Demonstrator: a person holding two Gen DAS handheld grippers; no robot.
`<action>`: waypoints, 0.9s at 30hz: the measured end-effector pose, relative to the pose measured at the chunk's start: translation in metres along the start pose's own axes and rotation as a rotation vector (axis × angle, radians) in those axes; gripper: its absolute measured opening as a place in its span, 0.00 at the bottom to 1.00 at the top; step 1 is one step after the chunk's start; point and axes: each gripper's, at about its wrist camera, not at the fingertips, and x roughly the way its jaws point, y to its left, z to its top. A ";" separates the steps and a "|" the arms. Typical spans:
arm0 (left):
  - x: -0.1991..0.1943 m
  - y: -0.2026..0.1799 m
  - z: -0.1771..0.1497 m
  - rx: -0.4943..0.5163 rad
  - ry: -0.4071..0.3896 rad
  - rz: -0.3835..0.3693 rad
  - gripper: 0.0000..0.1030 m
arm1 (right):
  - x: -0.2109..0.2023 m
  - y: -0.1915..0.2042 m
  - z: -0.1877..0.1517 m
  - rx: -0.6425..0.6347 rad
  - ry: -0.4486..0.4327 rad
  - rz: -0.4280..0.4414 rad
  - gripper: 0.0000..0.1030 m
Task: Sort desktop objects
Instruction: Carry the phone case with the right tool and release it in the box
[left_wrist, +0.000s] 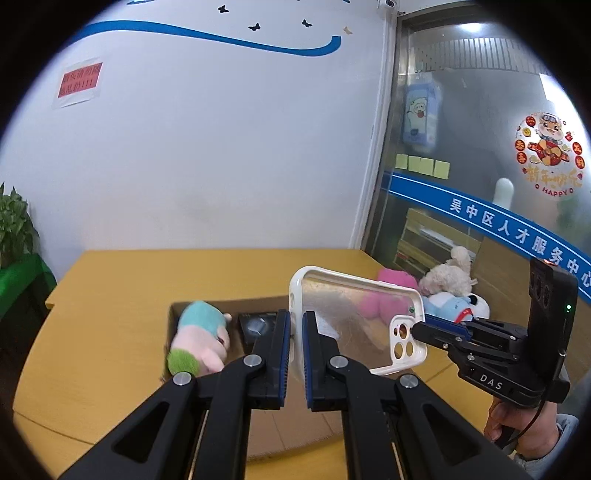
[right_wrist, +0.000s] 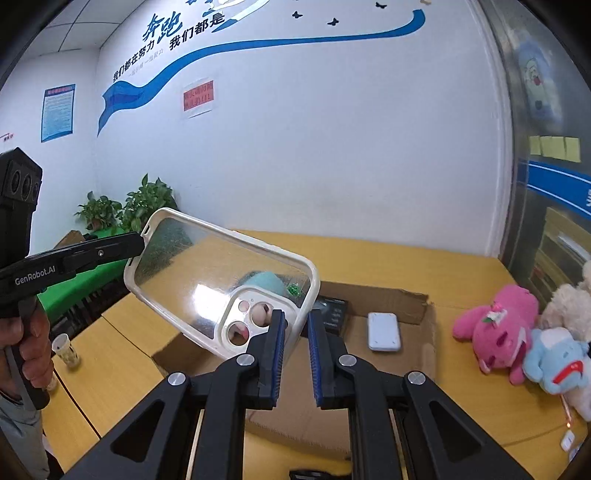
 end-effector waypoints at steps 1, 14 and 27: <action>0.003 0.004 0.004 0.003 0.002 0.015 0.05 | 0.009 0.001 0.004 -0.001 0.007 0.012 0.12; 0.108 0.098 -0.035 -0.071 0.315 0.199 0.05 | 0.212 0.006 -0.040 0.128 0.403 0.226 0.13; 0.192 0.136 -0.116 -0.105 0.657 0.282 0.05 | 0.309 0.015 -0.109 0.176 0.831 0.198 0.14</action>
